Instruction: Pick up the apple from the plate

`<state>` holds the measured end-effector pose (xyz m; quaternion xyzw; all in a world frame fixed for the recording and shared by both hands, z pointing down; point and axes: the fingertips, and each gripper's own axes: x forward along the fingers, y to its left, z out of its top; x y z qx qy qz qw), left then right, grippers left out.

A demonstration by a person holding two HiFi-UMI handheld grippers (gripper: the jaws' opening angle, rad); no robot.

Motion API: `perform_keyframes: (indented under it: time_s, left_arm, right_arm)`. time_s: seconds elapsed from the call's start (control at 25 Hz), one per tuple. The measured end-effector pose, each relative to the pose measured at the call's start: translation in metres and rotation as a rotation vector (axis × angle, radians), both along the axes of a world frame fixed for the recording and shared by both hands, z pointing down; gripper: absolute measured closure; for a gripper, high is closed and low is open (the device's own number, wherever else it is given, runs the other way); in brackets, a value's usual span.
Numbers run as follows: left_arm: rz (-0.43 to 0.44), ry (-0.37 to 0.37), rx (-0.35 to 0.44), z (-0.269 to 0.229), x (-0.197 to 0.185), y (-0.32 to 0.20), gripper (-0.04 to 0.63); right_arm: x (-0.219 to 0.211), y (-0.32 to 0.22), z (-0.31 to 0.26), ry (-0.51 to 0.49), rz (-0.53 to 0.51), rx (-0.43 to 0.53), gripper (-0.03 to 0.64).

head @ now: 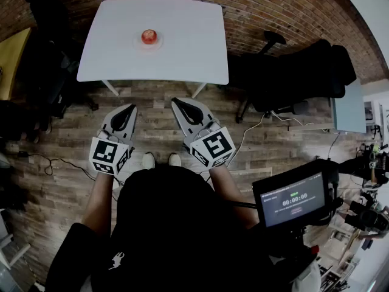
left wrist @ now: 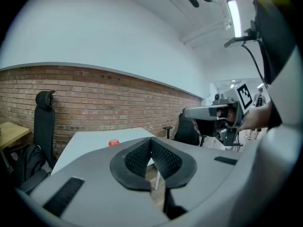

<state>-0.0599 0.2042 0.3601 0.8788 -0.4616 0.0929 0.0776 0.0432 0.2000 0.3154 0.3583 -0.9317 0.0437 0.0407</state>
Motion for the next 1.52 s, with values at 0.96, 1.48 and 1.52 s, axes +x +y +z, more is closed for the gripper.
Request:
perform_keyframes:
  time_s: [0.96,1.48,1.52]
  left_arm:
    - [0.021,0.016,0.000,0.005,-0.030,0.014,0.591]
    - [0.038,0.022,0.010,0.010,-0.066,0.016,0.591]
    - [0.036,0.023,0.009,0.011,-0.069,0.017,0.591]
  right_arm:
    - [-0.019,0.015,0.009,-0.043,0.069,-0.049,0.614]
    - [-0.055,0.022,0.009,-0.016,0.078,-0.036,0.614]
    - [-0.057,0.023,0.010,-0.014,0.077,-0.036,0.614]
